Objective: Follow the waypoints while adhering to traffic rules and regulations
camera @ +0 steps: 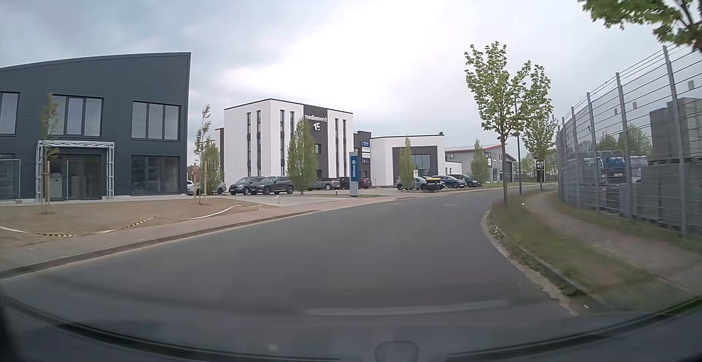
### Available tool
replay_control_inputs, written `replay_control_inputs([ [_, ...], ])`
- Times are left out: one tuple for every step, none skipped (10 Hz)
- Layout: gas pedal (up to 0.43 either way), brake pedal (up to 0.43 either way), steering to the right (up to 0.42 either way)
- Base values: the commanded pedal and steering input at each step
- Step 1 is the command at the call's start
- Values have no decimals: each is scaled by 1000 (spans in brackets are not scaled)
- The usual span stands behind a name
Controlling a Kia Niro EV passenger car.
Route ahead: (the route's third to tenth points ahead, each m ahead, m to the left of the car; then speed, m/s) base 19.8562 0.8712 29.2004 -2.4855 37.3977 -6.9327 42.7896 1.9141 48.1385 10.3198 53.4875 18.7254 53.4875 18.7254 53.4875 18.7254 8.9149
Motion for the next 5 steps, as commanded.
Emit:
replay_control_inputs([
  [0, 0, 69],
  [0, 0, 69],
  [0, 0, 67],
  [0, 0, 66],
  [0, 0, 63],
])
